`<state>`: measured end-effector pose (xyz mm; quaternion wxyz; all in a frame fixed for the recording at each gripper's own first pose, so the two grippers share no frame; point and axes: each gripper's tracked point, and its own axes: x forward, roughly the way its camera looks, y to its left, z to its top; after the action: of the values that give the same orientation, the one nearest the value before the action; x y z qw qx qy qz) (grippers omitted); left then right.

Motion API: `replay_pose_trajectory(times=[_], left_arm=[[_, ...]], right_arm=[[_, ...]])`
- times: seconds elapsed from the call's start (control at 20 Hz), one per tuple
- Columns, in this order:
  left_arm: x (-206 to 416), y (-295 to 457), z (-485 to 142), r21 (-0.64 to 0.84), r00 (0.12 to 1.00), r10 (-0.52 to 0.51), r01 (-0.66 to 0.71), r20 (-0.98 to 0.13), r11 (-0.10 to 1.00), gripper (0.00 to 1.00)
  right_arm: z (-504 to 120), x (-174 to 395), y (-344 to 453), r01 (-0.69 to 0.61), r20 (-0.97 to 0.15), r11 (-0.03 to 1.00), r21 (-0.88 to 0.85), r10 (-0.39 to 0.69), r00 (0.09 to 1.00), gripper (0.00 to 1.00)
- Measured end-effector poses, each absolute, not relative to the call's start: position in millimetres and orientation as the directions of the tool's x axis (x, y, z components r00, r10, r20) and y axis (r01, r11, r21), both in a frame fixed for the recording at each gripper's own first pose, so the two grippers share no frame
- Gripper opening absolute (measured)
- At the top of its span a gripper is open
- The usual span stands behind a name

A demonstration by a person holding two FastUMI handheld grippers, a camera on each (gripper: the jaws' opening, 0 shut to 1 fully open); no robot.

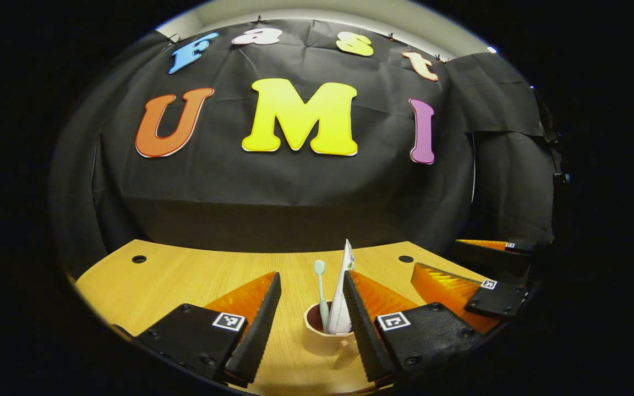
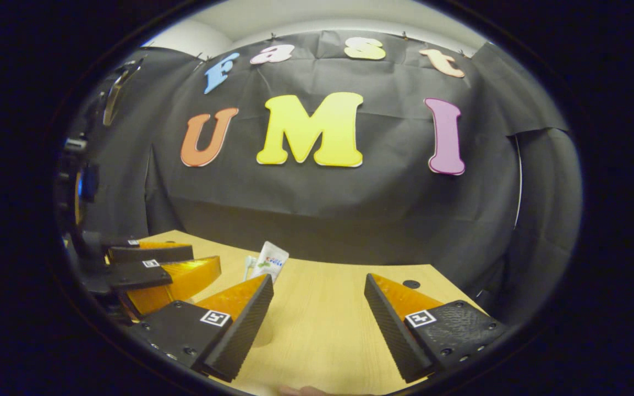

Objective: Put the toothbrush and toothpaste on the desktop into the cup, then pick up the cup and place it on the coaster on the desktop.

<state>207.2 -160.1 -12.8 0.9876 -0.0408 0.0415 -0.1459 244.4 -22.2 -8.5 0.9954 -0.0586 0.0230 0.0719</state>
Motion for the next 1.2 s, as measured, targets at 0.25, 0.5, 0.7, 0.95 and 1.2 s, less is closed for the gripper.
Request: replay_pose_trajectory(times=[0.25, 0.5, 0.7, 0.95, 1.2], left_arm=[[173.1, -122.7, -14.8, -0.079, 0.964, -0.259, 0.254, -0.064, 0.964, 0.88], [136.0, -83.0, -19.2, -0.080, 0.967, -0.243, 0.238, -0.070, 0.968, 0.94], [107.4, -52.0, -22.4, -0.070, 0.974, -0.219, 0.215, -0.051, 0.974, 0.94], [81.1, -23.0, -39.6, -0.054, 0.982, -0.182, 0.179, -0.053, 0.982, 0.94], [66.8, -15.2, -55.3, -0.101, 0.979, -0.186, 0.178, -0.078, 0.979, 0.94]], right_arm=[[-41.2, 229.8, 12.5, -0.188, -0.160, 0.980, -0.072, 0.174, 0.972, 0.98], [-58.5, 227.1, 36.9, -0.151, -0.235, 0.988, -0.028, 0.141, 0.962, 0.98], [-76.1, 233.9, 56.4, -0.169, -0.368, 0.986, -0.006, 0.155, 0.917, 0.98], [-109.8, 247.2, 60.2, -0.145, -0.522, 0.987, -0.071, 0.087, 0.848, 0.99], [-139.4, 262.2, 64.2, -0.125, -0.676, 0.990, -0.067, 0.047, 0.736, 0.99]])
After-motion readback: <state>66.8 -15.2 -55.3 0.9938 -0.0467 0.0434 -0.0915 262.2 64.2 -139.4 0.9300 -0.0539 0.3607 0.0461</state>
